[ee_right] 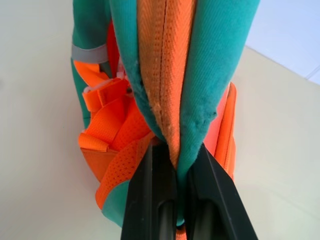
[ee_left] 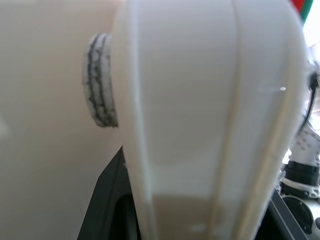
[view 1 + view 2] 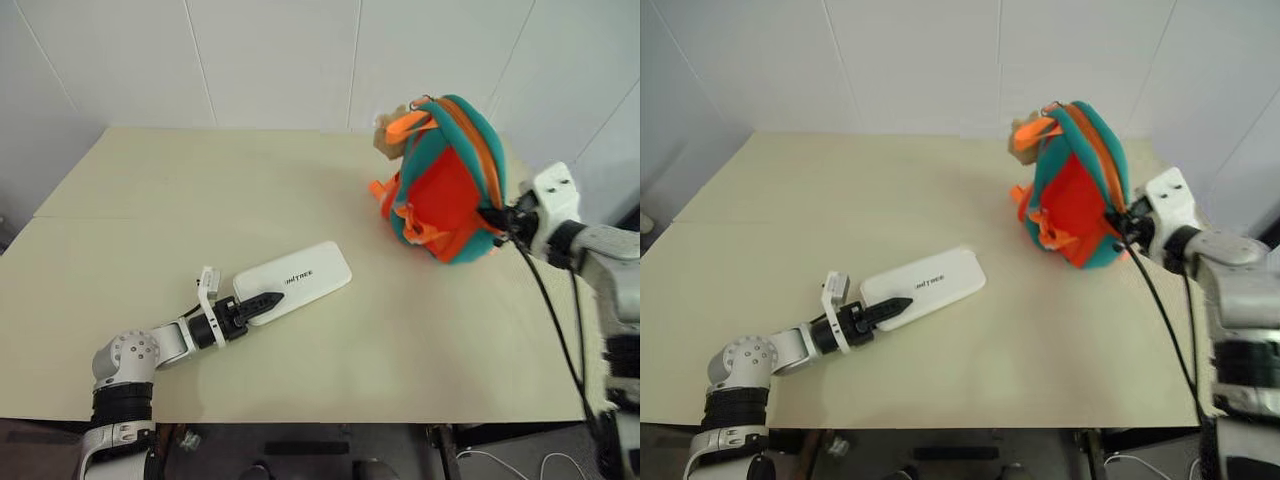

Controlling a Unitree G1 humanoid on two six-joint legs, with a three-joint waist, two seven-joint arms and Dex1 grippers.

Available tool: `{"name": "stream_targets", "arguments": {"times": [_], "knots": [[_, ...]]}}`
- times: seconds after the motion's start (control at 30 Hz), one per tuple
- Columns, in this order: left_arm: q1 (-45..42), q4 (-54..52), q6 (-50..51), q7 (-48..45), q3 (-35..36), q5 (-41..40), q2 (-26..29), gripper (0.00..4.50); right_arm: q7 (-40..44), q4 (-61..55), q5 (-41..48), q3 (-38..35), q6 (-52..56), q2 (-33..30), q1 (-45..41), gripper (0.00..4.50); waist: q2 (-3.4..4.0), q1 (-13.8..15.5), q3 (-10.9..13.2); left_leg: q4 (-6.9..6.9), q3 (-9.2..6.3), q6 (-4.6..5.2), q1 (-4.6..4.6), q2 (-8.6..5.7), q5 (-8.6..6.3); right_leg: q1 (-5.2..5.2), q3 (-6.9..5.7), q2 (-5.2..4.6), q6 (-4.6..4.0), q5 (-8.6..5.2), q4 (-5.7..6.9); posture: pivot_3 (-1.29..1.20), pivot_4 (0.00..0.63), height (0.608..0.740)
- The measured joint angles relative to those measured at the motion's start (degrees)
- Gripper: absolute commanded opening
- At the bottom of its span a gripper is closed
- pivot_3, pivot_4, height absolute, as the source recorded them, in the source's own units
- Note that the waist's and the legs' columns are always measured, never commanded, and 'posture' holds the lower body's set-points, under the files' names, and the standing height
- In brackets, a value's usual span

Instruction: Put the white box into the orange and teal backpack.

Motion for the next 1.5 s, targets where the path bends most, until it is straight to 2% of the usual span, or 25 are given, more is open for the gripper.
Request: {"name": "stream_targets", "arguments": {"times": [0.13, 0.23, 0.33, 0.53, 0.7, 0.87, 1.03, 1.1, 1.23, 1.3, 1.37, 1.43, 1.5], "knots": [[-1.0, 1.6, -0.7, -1.0, -1.5, 0.8, 0.2, 1.36, 3.4, -5.4, 2.3, -7.4, 1.1, -5.9, 11.6, 0.03, -0.01, 0.3, 0.0, 0.24, 0.00, 0.30, 0.12, -0.04, -0.19, 0.31, 0.00, -0.02, 0.06, 0.04, -0.13, 0.00, 0.150, 0.740], [-1.6, 3.0, -1.0, -1.9, -1.6, 1.2, 0.9, 1.36, 5.1, -5.7, 3.2, -10.6, -0.5, -6.7, 17.0, 0.03, -0.02, 0.3, 0.0, 0.32, 0.00, 0.33, 0.13, -0.04, -0.21, 0.33, 0.02, -0.02, 0.09, 0.07, -0.12, 0.00, 0.150, 0.740], [-2.3, 3.7, -1.3, -2.1, -1.7, 1.8, 1.0, 1.36, 5.1, -5.4, 3.9, -11.2, -2.0, -6.2, 19.1, 0.82, -0.02, 0.1, 0.0, 0.37, 0.00, 0.33, 0.14, -0.04, -0.20, 0.34, 0.02, -0.01, 0.09, 0.12, -0.09, 0.00, 0.150, 0.740], [-4.0, 4.8, -1.2, -2.8, -2.4, 2.6, 1.6, 1.36, 2.9, -2.5, 3.2, -11.0, -8.5, -4.4, 20.0, 2.87, -0.04, -0.2, 0.0, 0.45, 0.00, 0.35, 0.14, -0.04, -0.18, 0.38, 0.03, -0.01, 0.12, 0.23, -0.09, 0.00, 0.150, 0.740], [-5.4, 6.3, -1.4, -4.0, -3.3, 3.8, 1.9, 1.36, 0.8, -2.5, 3.1, -11.7, -9.8, -4.4, 20.5, 4.49, -0.04, -0.2, 0.0, 0.43, -0.01, 0.35, 0.13, -0.04, -0.18, 0.37, 0.03, -0.01, 0.12, 0.24, -0.10, 0.00, 0.150, 0.740], [-8.5, 10.1, -2.3, -6.7, -5.8, 5.7, 2.1, 1.36, 0.1, -7.4, 3.9, -15.8, -6.2, -5.7, 24.5, 4.49, -0.03, 0.3, 0.0, 0.39, -0.02, 0.35, 0.11, -0.05, -0.18, 0.36, 0.03, -0.01, 0.12, 0.23, -0.11, 0.00, 0.150, 0.740], [-11.5, 14.6, -3.9, -9.8, -8.1, 8.1, 2.1, 1.36, 0.8, -18.9, 9.8, -26.3, 5.3, -6.1, 30.6, 4.49, -0.04, 1.3, 0.0, 0.31, -0.04, 0.33, 0.10, -0.04, -0.20, 0.33, 0.02, 0.01, 0.09, 0.19, -0.15, 0.00, 0.150, 0.740], [-12.3, 16.3, -4.7, -11.2, -8.8, 9.0, 2.2, 1.36, 1.5, -24.2, 14.5, -30.1, 11.7, -6.0, 32.6, 4.49, -0.04, 1.2, 0.0, 0.31, -0.04, 0.34, 0.09, -0.04, -0.21, 0.34, 0.02, 0.01, 0.08, 0.19, -0.16, 0.00, 0.150, 0.740], [-13.8, 18.9, -6.0, -13.3, -9.3, 11.0, 2.3, 1.36, 0.6, -36.1, 30.1, -36.0, 24.4, -3.9, 32.2, 4.49, -0.04, 1.2, 0.0, 0.32, -0.05, 0.34, 0.10, -0.04, -0.22, 0.35, 0.02, 0.01, 0.07, 0.19, -0.15, 0.00, 0.150, 0.740], [-14.0, 19.5, -6.5, -14.0, -9.4, 11.4, 2.3, 1.36, -3.3, -40.7, 37.5, -35.6, 27.4, -0.7, 29.7, 4.49, -0.13, 1.0, 0.0, 0.33, -0.05, 0.35, 0.11, -0.03, -0.22, 0.35, 0.01, 0.01, 0.06, 0.19, -0.16, 0.00, 0.150, 0.740], [-14.0, 19.5, -6.7, -14.3, -9.5, 11.8, 2.3, 1.36, -7.7, -43.1, 41.4, -32.2, 28.4, 1.9, 27.6, 4.49, -0.14, 1.0, 0.0, 0.33, -0.04, 0.36, 0.11, -0.04, -0.22, 0.34, 0.01, -0.01, 0.05, 0.20, -0.17, 0.00, 0.150, 0.740], [-13.9, 19.3, -6.6, -14.2, -9.3, 12.0, 2.1, 1.36, -12.7, -42.9, 41.3, -26.7, 27.5, 5.7, 24.3, 4.49, -0.19, 1.0, -0.1, 0.33, -0.04, 0.36, 0.09, -0.04, -0.22, 0.32, 0.01, -0.01, 0.01, 0.21, -0.19, 0.00, 0.150, 0.740], [-13.3, 18.5, -6.3, -13.9, -8.8, 11.9, 1.9, 1.36, -16.9, -39.6, 36.4, -17.8, 23.7, 9.0, 20.5, 4.49, -0.20, 0.9, -0.1, 0.32, -0.03, 0.37, 0.08, -0.04, -0.22, 0.28, 0.01, -0.03, -0.01, 0.22, -0.19, 0.00, 0.150, 0.740]]}}
